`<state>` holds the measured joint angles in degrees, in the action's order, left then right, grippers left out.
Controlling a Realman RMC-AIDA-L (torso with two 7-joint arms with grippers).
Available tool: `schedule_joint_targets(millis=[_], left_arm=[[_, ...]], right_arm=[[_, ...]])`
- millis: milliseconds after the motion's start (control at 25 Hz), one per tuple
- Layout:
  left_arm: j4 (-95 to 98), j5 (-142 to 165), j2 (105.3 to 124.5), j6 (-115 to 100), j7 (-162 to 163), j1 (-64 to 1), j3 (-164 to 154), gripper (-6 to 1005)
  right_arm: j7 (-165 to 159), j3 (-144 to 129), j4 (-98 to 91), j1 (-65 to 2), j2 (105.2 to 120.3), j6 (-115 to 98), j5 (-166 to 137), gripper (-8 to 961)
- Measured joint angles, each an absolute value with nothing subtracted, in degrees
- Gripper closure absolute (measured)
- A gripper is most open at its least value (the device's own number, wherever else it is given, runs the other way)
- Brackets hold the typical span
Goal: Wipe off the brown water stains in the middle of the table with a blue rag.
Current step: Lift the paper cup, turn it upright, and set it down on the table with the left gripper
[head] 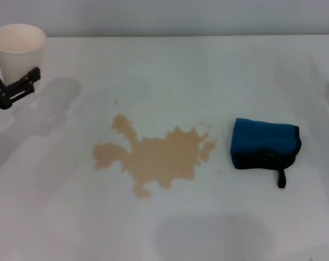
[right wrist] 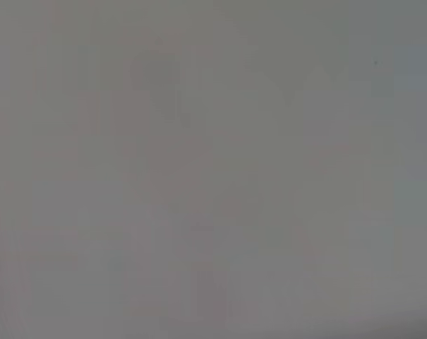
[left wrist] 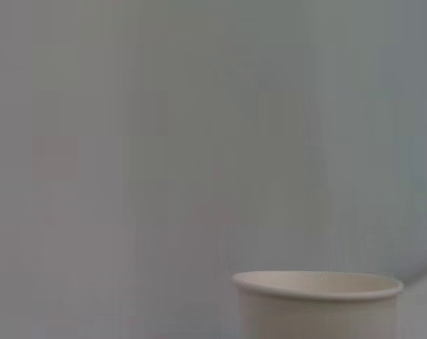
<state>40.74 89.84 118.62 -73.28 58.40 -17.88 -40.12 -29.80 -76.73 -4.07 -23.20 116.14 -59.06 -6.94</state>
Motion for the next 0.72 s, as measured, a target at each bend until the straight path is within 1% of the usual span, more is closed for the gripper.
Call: schedule_joint_targets(millis=[40, 160, 360, 720], left_arm=[[36.1, 86.2, 118.61, -73.0, 55.1, -18.0, -39.8, 230], [30.2, 81.5, 118.71, -71.9, 50.2, -18.3, -39.5, 229], [16.9, 70.1, 119.01, -69.1, 39.0, -20.6, -39.3, 228], [3.4, 56.4, 119.37, -66.5, 22.8, -23.8, -39.4, 226]], right_arm=[[-29.8, -76.7, -4.1, -23.2, 116.14, -59.1, -6.9, 122], [-29.8, -76.7, -4.2, -23.2, 116.12, -59.0, -6.9, 122], [-29.8, -76.7, -4.4, -23.2, 116.10, -59.0, -6.9, 121], [-30.0, -76.7, -4.4, -23.2, 116.10, -59.2, -6.8, 121]])
